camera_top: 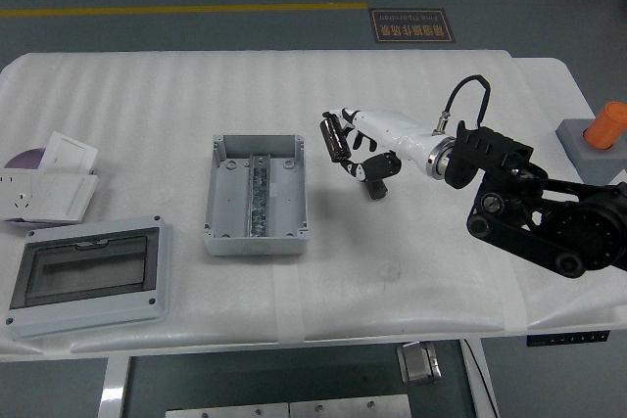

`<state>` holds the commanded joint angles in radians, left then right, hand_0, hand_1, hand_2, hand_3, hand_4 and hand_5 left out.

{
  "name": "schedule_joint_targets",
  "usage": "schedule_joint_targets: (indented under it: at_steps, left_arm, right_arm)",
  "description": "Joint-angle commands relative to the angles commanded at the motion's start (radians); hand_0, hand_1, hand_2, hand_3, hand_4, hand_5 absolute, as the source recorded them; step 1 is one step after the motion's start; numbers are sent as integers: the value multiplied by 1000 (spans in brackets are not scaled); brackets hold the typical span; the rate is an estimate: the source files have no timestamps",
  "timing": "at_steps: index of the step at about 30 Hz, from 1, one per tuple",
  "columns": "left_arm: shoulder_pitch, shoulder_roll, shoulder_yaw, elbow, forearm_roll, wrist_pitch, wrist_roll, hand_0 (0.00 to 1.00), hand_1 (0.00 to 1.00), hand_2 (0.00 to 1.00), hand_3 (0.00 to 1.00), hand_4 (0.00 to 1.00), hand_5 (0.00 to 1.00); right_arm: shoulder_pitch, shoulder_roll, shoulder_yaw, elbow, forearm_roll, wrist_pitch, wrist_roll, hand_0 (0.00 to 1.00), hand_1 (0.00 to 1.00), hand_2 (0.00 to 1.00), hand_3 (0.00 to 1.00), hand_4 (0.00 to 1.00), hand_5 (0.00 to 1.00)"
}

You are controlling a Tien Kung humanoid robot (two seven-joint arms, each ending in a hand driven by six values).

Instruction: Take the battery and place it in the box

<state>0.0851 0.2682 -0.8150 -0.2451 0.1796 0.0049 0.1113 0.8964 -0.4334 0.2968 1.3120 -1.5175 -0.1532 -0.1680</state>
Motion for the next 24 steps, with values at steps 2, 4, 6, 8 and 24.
schedule_joint_targets:
  at_steps: [2,4,6,8,24]
  left_arm:
    - [3,0,7,3,-7,-4,2,624,665,607,617,671,320]
    - [6,-1,13,6,-15,-7,4,624,665,604,613,669,324]
    - [9,-2,18,9,-23,-10,6,624,665,604,613,669,324]
    - [12,-2,21,11,-28,-12,7,624,665,604,613,669,324]
    - [14,-4,24,12,-41,-14,10,624,666,601,610,663,319]
  right_arm:
    - [0,27,-1,-4,-6,-20,-6,442,580,713,748,447,142]
    - [0,48,-4,-8,-7,-39,-7,549,581,796,873,658,251]
    - [-2,68,-11,-12,-7,-59,-7,549,581,796,873,658,251]
    - [-5,82,-19,-13,-6,-70,-9,549,581,796,873,658,251]
    - [-35,112,-55,-9,13,-94,-2,939,587,904,942,771,329]
